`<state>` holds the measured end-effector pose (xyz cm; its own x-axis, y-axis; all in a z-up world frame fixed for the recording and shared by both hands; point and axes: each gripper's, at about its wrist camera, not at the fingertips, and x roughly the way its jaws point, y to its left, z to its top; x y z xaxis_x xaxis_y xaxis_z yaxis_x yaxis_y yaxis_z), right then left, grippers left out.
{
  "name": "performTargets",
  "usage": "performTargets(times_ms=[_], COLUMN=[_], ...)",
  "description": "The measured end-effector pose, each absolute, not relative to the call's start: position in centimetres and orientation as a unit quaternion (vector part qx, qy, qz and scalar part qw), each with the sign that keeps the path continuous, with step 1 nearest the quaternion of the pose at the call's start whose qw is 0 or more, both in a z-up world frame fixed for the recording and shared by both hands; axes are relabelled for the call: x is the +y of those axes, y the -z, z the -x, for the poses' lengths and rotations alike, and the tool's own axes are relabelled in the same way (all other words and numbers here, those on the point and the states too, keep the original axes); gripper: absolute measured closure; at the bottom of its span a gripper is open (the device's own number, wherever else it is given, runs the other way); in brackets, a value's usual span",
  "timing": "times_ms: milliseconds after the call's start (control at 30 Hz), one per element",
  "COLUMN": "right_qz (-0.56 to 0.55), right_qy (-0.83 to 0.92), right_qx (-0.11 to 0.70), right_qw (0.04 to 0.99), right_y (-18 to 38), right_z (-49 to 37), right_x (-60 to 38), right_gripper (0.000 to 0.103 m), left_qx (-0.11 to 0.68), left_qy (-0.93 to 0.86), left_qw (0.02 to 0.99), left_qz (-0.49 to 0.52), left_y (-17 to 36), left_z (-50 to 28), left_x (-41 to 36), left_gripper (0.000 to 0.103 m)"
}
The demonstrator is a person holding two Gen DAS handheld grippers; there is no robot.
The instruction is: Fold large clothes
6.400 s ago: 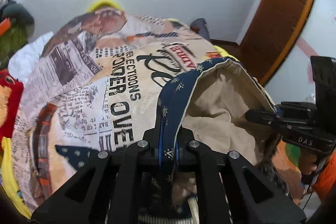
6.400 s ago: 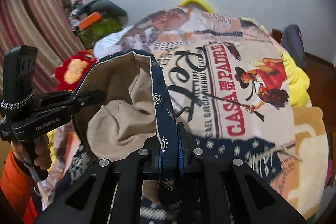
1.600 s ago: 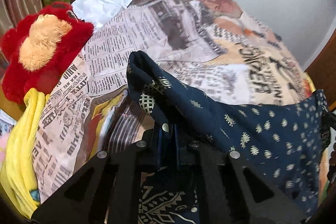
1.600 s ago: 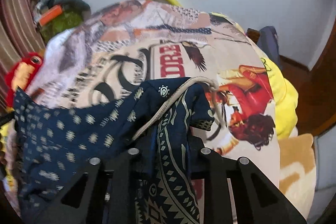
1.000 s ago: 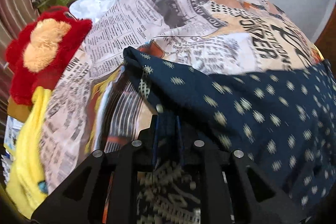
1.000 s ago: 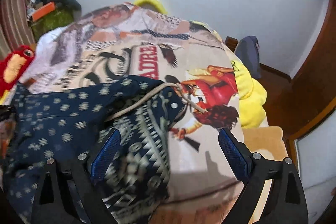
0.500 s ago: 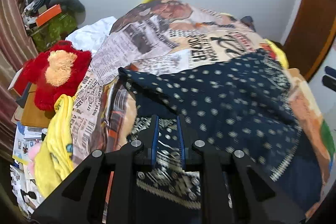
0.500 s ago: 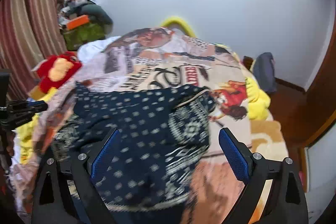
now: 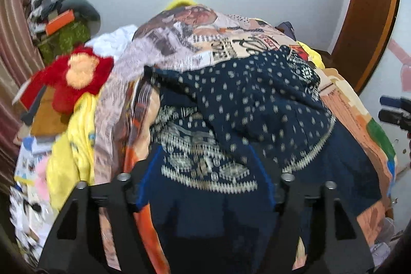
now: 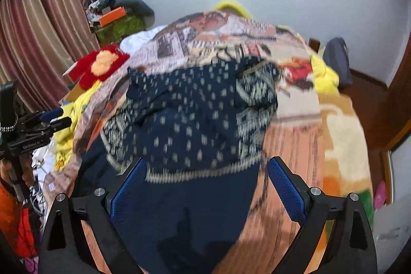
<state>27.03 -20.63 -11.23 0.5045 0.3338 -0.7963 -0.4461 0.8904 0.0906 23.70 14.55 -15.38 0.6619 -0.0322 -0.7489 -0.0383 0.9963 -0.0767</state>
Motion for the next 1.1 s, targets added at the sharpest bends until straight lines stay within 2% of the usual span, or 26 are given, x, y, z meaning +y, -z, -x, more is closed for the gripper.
performTargets(times_ms=[367, 400, 500, 567, 633, 733, 800, 867, 933, 1100], right_qz=[0.015, 0.009, 0.004, 0.012, 0.018, 0.013, 0.015, 0.018, 0.016, 0.021], right_qy=[-0.22, -0.222, -0.226, -0.225, -0.222, -0.238, -0.241, -0.246, -0.254, -0.263], right_qx=[0.53, 0.537, 0.556, 0.547, 0.543, 0.542, 0.54, 0.537, 0.533, 0.508], right_qw=[0.819, 0.814, 0.8, 0.806, 0.81, 0.806, 0.806, 0.806, 0.807, 0.82], right_y=[18.3, 18.9, 20.3, 20.6, 20.6, 20.8, 20.8, 20.9, 20.7, 18.9], right_z=[-21.8, -21.4, -20.7, -20.2, -20.0, -20.0, -20.2, -20.4, -20.7, -21.7], right_x=[-23.8, -24.0, -23.9, -23.9, -23.7, -23.3, -22.9, -22.6, -22.3, -21.9], right_gripper=[0.009, 0.012, 0.031, 0.033, 0.045, 0.063, 0.073, 0.082, 0.091, 0.095], left_qx=[0.512, 0.518, 0.536, 0.546, 0.554, 0.551, 0.543, 0.539, 0.537, 0.516], left_qy=[-0.03, -0.029, -0.022, -0.017, -0.005, 0.009, 0.013, 0.016, 0.022, 0.017], left_qw=[0.847, 0.841, 0.823, 0.811, 0.8, 0.793, 0.794, 0.797, 0.803, 0.833], left_qz=[0.138, 0.15, 0.187, 0.209, 0.232, 0.26, 0.274, 0.273, 0.258, 0.2], left_y=[25.3, 26.0, 27.9, 29.1, 30.3, 31.3, 31.2, 30.8, 30.1, 27.1], left_z=[-17.6, -17.1, -15.9, -15.5, -15.4, -15.3, -15.5, -15.6, -16.0, -17.2], left_x=[18.6, 18.9, 19.3, 19.5, 19.3, 19.0, 18.9, 18.9, 18.5, 17.6], left_gripper=[0.03, 0.03, 0.03, 0.03, 0.03, 0.041, 0.053, 0.08, 0.09, 0.091])
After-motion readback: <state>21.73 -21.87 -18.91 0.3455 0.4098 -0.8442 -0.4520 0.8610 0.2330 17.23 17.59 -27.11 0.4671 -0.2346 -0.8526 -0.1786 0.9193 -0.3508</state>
